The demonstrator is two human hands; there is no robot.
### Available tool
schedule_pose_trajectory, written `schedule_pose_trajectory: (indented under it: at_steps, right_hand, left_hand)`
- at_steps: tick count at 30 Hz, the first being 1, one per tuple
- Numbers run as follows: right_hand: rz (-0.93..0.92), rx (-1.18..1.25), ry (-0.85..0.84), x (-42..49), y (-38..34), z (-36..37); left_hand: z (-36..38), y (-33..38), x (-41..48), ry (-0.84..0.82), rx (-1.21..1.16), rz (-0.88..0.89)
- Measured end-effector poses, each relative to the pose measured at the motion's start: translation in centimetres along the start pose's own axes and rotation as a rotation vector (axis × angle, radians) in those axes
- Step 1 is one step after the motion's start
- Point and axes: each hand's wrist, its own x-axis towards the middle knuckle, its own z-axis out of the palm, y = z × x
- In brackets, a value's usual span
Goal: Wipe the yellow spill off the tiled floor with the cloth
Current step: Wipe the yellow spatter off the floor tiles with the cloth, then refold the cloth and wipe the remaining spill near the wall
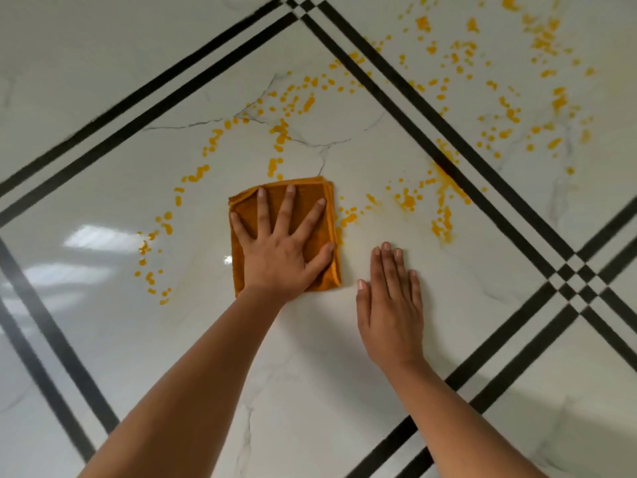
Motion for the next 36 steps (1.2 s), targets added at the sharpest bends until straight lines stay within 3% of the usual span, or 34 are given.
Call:
schedule_pose_trajectory:
  at_steps: [5,7,12,14,17,22,26,30,36]
  right_hand:
    - [0.05,0.264,0.092,1.3,-1.7,-1.0]
    - [0.224,0.298,-0.013,2.1,-3.5,-2.0]
    - [0.779,0.503,-0.459,5.2,-6.8,-3.5]
    - [0.878,0.621,-0.535,5.9,-7.4,-4.5]
    - [0.834,0.844,-0.555,6.6,-8.0,-7.3]
    - [0.842,0.991,-0.477,8.2,-9.9,-18.1]
    - [0.985,1.016,-0.424,8.2,-11.7,-28.8]
    - [1.058,1.05,-0.424,8.1,-16.3,-44.3]
    - [1.051,1.059,-0.445,7.3,-25.7,-62.1]
  left_hand:
    - [-0.3,1.3,-1.9,0.025,-0.145,-0.013]
    - [-1.3,2.1,-2.6,0.051,-0.312,-0.09]
    - [-3.3,3.1,-3.5,0.042,-0.617,-0.184]
    - [-4.8,3.0,-3.1,0.061,-0.807,-0.279]
    - [-7.6,3.0,-3.0,0.076,-0.968,-0.413]
    - [-16.7,5.0,-6.2,-0.008,-1.027,-0.494]
    - [-26.2,6.5,-10.0,-0.043,-1.122,-0.576]
    - [-41.6,6.9,-14.6,-0.09,-1.209,-0.629]
    - [-60.4,5.1,-20.5,-0.103,-1.253,-0.569]
